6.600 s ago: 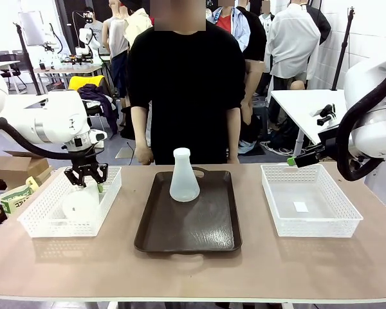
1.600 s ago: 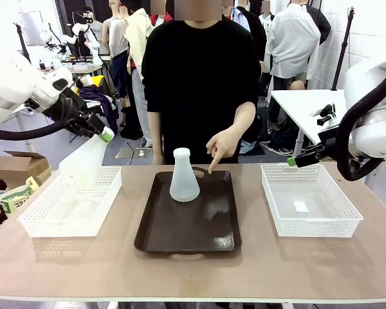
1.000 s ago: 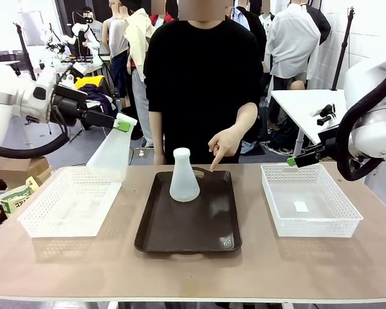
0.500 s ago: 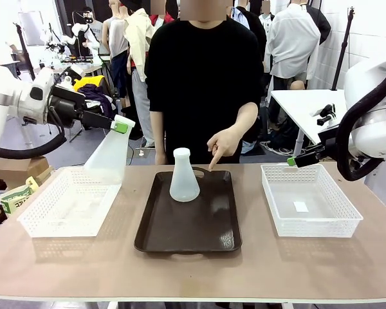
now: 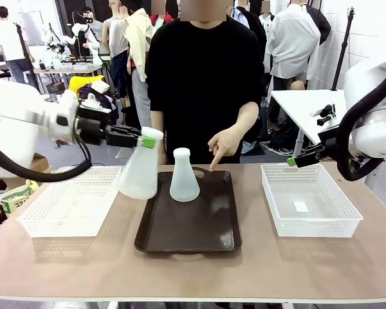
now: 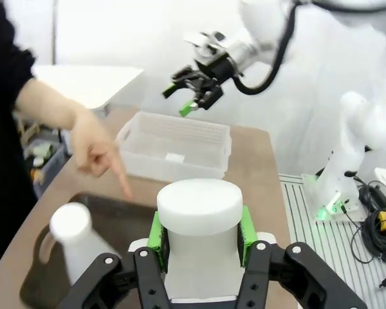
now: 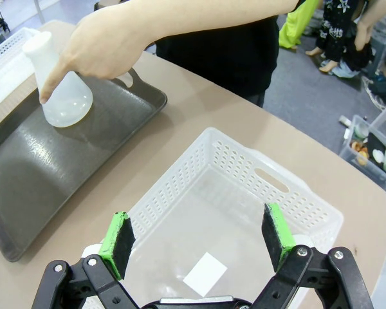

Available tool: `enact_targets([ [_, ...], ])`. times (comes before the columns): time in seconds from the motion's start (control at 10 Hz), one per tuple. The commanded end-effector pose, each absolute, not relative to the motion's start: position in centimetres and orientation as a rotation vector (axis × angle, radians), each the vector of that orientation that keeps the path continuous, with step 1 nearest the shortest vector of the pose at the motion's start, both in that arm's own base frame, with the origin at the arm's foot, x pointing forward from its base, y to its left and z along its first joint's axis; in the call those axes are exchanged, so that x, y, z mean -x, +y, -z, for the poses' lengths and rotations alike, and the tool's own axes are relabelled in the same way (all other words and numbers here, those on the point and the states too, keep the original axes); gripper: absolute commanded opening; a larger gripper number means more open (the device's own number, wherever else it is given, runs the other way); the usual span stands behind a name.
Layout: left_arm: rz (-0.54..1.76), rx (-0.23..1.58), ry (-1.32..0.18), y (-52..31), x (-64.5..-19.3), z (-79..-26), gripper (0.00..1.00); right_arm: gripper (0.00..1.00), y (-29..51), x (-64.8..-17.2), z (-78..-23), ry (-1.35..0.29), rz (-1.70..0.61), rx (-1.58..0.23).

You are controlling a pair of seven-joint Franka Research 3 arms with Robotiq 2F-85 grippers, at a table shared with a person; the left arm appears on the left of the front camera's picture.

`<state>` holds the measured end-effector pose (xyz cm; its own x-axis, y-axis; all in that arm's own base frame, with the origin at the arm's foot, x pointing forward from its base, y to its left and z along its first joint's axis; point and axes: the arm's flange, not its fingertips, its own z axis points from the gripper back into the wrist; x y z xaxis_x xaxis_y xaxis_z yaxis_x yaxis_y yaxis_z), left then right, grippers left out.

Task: Prepare the laboratory tools.
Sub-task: Place the picked Big flask upright in the Handle tray as directed by the person.

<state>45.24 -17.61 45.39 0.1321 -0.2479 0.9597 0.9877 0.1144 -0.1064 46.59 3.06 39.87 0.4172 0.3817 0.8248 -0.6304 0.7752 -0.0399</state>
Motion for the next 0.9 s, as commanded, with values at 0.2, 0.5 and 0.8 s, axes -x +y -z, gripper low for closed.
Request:
enact_targets([
  [0.2,1.275,1.024,-1.18,-21.5,-45.6,-40.9,0.0,1.0,3.0,-46.5,-39.8,-0.944,-0.645,-0.296],
  [0.5,1.298,1.089,-1.174,-24.3,-46.3,-38.5,0.0,1.0,3.0,-46.5,-39.8,-0.944,-0.645,-0.296],
  [0.8,1.303,1.115,-1.132,-24.8,-47.2,-36.0,0.0,1.0,3.0,-46.5,-39.8,-0.944,-0.645,-0.296],
])
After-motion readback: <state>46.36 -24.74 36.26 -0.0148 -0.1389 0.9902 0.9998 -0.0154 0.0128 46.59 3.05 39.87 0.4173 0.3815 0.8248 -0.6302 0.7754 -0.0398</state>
